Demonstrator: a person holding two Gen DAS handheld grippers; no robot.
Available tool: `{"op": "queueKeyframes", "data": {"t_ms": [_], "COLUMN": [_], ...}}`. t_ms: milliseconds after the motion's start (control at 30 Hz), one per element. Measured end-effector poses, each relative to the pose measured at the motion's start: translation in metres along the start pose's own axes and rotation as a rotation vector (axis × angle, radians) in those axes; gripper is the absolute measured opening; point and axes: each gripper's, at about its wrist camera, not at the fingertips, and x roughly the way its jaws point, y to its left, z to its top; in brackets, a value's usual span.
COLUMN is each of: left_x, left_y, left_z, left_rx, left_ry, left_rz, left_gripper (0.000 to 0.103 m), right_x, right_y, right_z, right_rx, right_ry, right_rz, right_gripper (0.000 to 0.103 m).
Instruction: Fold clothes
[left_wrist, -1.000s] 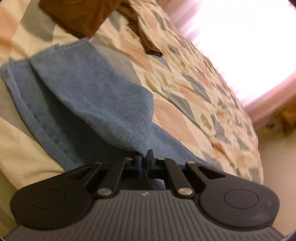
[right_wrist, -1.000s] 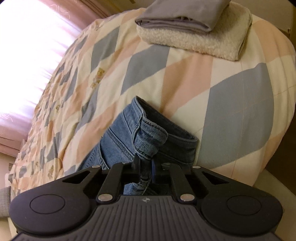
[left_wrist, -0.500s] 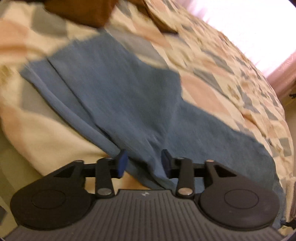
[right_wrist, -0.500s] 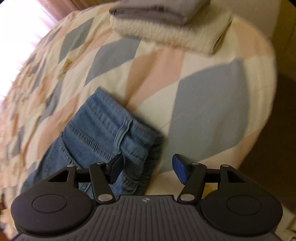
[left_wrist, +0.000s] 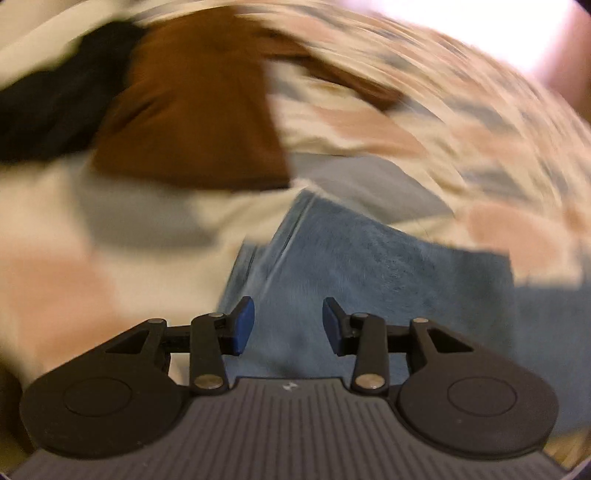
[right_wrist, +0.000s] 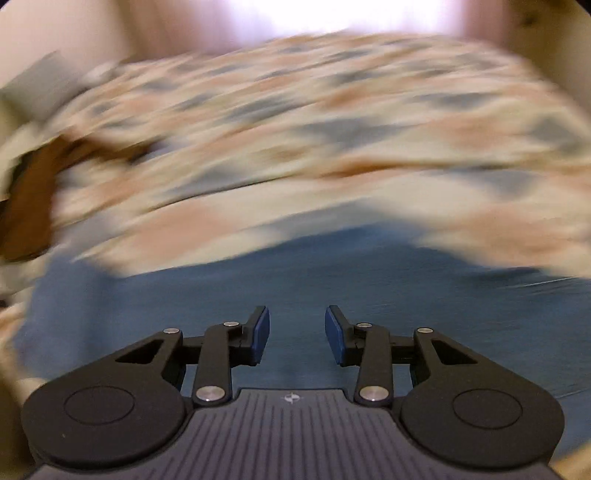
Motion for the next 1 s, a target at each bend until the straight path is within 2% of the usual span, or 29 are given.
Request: {"op": "queueKeyframes", "data": {"t_ms": [100,200,300,400,500,633,800,900,1000], "left_x": [0.027,0.049,0.056,0.055,0.048,0.046,0.055,0.064,0.082], "left_y": [0.024,0.049,0.062,0.065,0.064,0.058,0.045,0.034,0.021], "left_z": [0.023,0.044,0.052,0.058,0.069,0.084,0.100,0.110,0.119], "left_rx": [0.127,0.223,0.293,0.342,0.380,0.441,0.561,0.650,0.784], "left_ry": [0.061,0.148,0.191,0.211,0.194,0.168,0.164,0.177,0.203], "left_rz": [-0.167,-0.321,-0.416,-0.463,-0.493,-0.524,-0.525,-0.553,-0.626], "left_gripper": [0.035,0.035,0.035,0.035,0.036,0.039,0.040,0.048,0.059], "right_x": [0.040,0.070,0.085,0.083,0.081,0.081,0.091,0.101,0.119], "right_y": [0.082,0.143,0.190,0.215,0.227,0.239,0.263,0.285,0.310], "right_z": [-0.020,-0.051,-0.076,-0.094,-0.103,-0.123,-0.147,-0.150,-0.146], "right_rx": [0.190,0.429,0.599,0.719,0.808,0.919,1.064,1.139,1.194], "right_ry": [0.053,0.066,0.067,0.054,0.024,-0.051,-0.121,-0.130,-0.139], "right_rz": [0.122,0.162,0.167,0.160,0.171,0.220,0.313,0.352,0.354], "right_gripper": [0.039,0.039,0.039,0.039,0.040,0.040,0.040,0.042,0.045]}}
